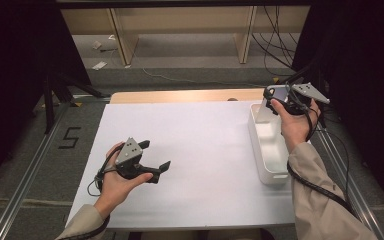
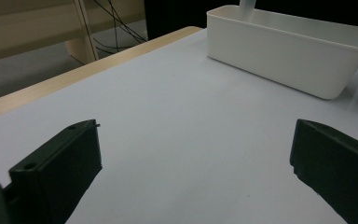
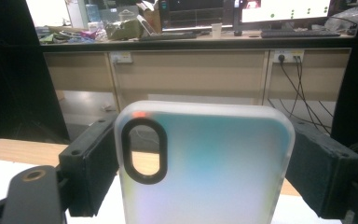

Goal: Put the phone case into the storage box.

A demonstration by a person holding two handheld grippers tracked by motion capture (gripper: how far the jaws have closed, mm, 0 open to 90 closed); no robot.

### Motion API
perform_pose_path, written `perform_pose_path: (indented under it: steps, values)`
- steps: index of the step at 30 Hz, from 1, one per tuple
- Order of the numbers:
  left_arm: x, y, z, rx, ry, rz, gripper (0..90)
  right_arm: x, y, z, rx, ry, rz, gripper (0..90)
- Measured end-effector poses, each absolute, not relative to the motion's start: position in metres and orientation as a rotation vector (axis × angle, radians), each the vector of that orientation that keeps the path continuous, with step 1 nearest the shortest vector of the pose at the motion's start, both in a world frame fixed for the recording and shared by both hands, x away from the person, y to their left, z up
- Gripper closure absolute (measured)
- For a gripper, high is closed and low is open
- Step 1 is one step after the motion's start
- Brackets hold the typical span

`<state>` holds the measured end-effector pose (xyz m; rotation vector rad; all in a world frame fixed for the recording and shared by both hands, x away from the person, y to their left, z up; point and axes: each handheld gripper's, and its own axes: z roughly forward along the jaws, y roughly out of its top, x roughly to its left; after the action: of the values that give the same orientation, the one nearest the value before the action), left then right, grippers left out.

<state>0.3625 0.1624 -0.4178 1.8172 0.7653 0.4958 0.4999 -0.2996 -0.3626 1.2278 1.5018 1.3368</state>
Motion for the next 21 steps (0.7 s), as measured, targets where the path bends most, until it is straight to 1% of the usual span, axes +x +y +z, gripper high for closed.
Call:
perform_pose_path:
  steps: [21]
  values:
    - [0.362, 0.162, -0.417, 1.816, 0.764, 0.496, 1.3, 0.513, -0.301, -0.362, 1.268, 1.506, 1.301, 18.1]
